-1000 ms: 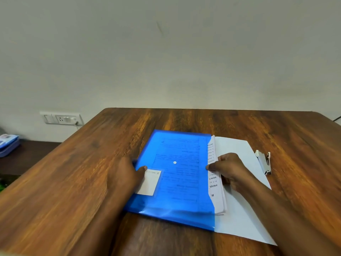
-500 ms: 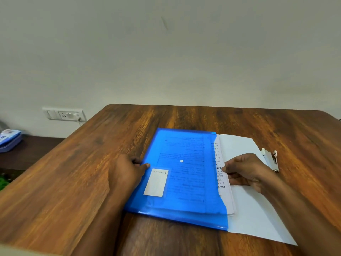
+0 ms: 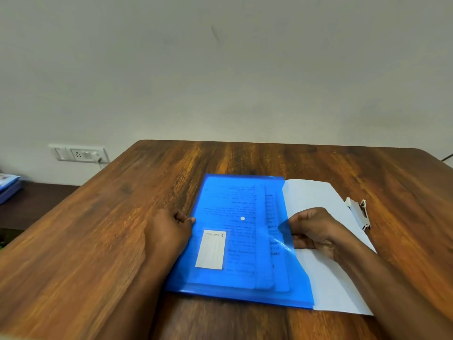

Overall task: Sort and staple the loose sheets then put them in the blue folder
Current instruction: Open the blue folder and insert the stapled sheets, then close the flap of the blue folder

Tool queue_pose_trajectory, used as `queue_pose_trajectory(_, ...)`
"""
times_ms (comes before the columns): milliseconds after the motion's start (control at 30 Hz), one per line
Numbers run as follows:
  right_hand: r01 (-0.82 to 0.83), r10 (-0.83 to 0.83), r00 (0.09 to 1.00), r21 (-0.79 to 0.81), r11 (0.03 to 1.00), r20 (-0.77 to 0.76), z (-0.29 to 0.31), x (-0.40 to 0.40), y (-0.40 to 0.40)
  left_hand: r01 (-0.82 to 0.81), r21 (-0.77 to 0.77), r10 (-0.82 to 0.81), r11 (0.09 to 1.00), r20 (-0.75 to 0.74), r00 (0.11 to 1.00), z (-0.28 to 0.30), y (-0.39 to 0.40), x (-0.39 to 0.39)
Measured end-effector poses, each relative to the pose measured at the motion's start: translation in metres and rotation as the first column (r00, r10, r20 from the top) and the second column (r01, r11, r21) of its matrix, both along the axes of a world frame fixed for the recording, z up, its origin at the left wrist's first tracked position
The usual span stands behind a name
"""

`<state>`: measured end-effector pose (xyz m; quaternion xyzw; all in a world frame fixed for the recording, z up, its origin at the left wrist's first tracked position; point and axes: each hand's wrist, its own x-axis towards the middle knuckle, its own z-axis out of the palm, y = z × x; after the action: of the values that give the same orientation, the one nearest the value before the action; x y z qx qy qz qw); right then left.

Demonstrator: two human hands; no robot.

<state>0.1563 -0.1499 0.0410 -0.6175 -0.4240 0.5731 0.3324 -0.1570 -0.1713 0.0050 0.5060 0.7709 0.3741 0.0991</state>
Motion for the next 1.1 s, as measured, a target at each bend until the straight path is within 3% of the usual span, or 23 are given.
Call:
queue_pose_trajectory(133, -0.019, 0.019, 0.999, 0.005, 1.000, 0.046, 0.003, -0.001, 0.000, -0.027, -0.007, 0.027, 1.000, -0.053, 0.998, -0.001, -0.003, 0.004)
queue_pose_trajectory(233, -0.033, 0.017, 0.984, 0.088, 0.996, 0.176, 0.003, 0.003, -0.004, -0.021, -0.025, 0.014, 0.999, -0.280, 0.960, 0.005, -0.013, 0.013)
queue_pose_trajectory(300, -0.031, -0.033, 0.943, 0.186, 0.982, 0.330, 0.003, 0.010, -0.007, 0.072, -0.005, -0.067, 0.997, -0.430, 0.900, 0.006, -0.016, 0.021)
queue_pose_trajectory(400, -0.090, -0.135, 0.747, 0.300, 0.950, 0.651, 0.002, 0.031, -0.010, 0.370, -0.029, -0.311, 0.929, -0.605, 0.733, 0.002, -0.013, 0.023)
queue_pose_trajectory(500, -0.127, -0.224, 0.485, 0.321, 0.938, 0.845, -0.003, 0.062, -0.020, 0.564, -0.214, -0.588, 0.797, -0.486, 0.646, -0.006, -0.008, 0.021)
queue_pose_trajectory(567, -0.098, -0.164, 0.446, 0.231, 0.968, 0.880, -0.002, 0.082, -0.034, 0.592, -0.288, -0.657, 0.753, -0.388, 0.646, -0.011, -0.007, 0.023)
queue_pose_trajectory(667, -0.085, -0.033, 0.417, 0.075, 0.994, 0.908, 0.009, 0.096, -0.058, 0.528, -0.295, -0.605, 0.796, -0.364, 0.708, -0.013, -0.012, 0.021)
queue_pose_trajectory(800, -0.090, 0.022, 0.402, 0.015, 0.996, 0.915, 0.016, 0.087, -0.079, 0.363, -0.311, -0.461, 0.878, -0.350, 0.815, -0.011, -0.028, 0.026)
queue_pose_trajectory(933, -0.178, 0.021, 0.360, 0.047, 0.983, 0.933, 0.017, 0.062, -0.089, 0.193, -0.316, -0.318, 0.929, -0.415, 0.853, -0.006, -0.048, 0.037)
queue_pose_trajectory(1100, -0.143, -0.101, 0.485, 0.192, 0.971, 0.869, 0.005, 0.038, -0.066, 0.011, -0.360, -0.171, 0.933, -0.417, 0.893, -0.001, -0.065, 0.066)
